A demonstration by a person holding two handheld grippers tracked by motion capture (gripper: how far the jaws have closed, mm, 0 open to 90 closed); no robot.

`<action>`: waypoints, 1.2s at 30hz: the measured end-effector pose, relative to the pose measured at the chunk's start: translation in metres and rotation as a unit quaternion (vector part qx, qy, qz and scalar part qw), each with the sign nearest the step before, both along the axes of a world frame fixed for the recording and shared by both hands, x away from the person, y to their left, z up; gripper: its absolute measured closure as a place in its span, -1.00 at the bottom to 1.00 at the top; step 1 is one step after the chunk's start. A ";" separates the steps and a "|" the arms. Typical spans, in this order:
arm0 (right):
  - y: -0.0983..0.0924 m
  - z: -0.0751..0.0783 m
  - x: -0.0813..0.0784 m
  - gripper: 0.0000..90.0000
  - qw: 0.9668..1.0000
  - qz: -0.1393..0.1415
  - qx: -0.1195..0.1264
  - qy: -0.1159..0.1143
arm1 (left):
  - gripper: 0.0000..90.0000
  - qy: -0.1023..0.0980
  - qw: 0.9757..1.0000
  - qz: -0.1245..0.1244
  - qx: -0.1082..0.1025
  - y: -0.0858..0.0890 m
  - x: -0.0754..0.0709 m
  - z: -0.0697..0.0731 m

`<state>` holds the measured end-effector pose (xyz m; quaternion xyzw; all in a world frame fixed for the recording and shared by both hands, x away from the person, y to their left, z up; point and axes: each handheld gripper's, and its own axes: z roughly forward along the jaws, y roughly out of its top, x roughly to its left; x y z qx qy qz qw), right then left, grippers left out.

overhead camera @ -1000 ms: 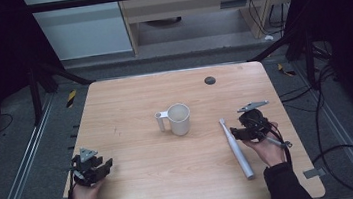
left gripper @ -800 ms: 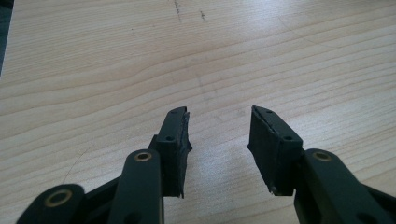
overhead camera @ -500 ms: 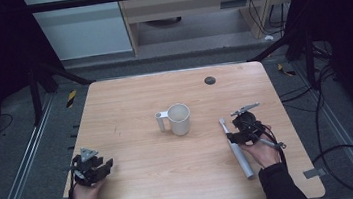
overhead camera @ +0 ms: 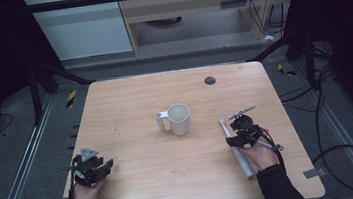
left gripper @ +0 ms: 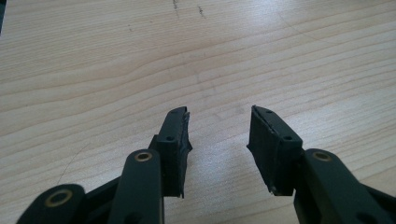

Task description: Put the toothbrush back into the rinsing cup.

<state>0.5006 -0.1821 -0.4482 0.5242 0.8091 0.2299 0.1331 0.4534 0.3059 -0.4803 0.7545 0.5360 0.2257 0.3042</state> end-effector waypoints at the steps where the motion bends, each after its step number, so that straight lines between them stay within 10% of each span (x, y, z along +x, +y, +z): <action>1: 0.000 -0.001 0.000 0.11 1.000 0.000 0.000 0.002 | 0.25 0.000 1.000 0.000 0.000 0.000 0.000 0.000; 36: 0.006 -0.025 0.010 0.42 0.998 -0.018 -0.025 0.049 | 0.26 0.004 1.000 -0.001 -0.001 0.000 0.001 -0.001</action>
